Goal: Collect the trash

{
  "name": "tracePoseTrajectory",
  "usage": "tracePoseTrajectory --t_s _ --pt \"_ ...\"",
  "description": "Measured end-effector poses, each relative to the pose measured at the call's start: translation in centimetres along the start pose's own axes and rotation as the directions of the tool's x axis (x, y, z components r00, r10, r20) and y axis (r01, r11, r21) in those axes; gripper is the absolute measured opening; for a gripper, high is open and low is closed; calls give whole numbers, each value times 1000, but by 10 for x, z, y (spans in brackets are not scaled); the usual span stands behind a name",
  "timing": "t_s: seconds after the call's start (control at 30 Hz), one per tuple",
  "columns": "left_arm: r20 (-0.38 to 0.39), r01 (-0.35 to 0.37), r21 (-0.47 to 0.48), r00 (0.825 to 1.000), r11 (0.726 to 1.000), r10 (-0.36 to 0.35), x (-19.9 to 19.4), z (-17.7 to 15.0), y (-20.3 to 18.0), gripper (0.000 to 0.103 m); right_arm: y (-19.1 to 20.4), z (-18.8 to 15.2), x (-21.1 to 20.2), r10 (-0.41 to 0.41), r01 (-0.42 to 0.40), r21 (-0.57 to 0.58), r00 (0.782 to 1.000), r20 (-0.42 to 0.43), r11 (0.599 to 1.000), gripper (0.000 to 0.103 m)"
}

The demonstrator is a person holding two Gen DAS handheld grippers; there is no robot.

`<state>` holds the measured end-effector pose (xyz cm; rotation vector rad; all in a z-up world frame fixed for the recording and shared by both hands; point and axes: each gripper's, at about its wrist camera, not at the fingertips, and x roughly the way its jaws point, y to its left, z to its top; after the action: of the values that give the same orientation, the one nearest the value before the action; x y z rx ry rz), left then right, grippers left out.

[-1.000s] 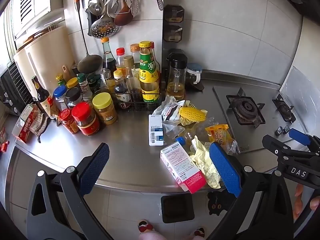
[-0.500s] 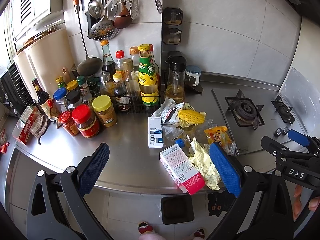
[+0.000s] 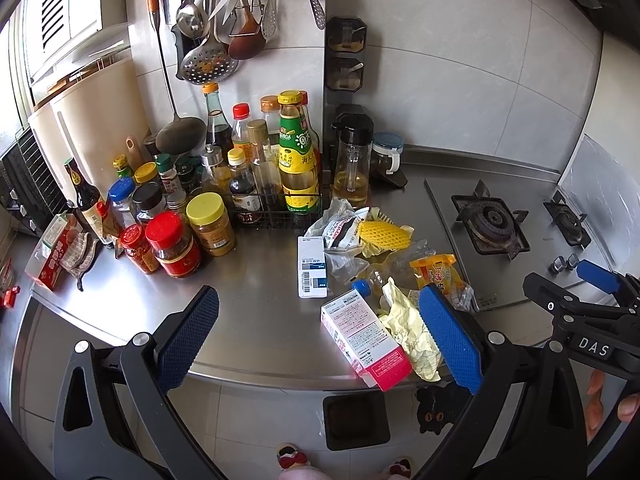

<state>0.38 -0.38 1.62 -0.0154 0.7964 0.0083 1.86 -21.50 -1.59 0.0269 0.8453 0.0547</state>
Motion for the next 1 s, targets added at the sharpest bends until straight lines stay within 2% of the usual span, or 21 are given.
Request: tracePoseTrajectory --t_s 0.37,1.0 --pt "1 -2 0 1000 1000 2 -2 8 6 95 -1 1 0 0 0 0 1000 1 1000 100" --pt "3 -1 -1 1000 1000 1 -2 1 3 95 -2 2 3 -3 3 -1 1000 -1 1000 100"
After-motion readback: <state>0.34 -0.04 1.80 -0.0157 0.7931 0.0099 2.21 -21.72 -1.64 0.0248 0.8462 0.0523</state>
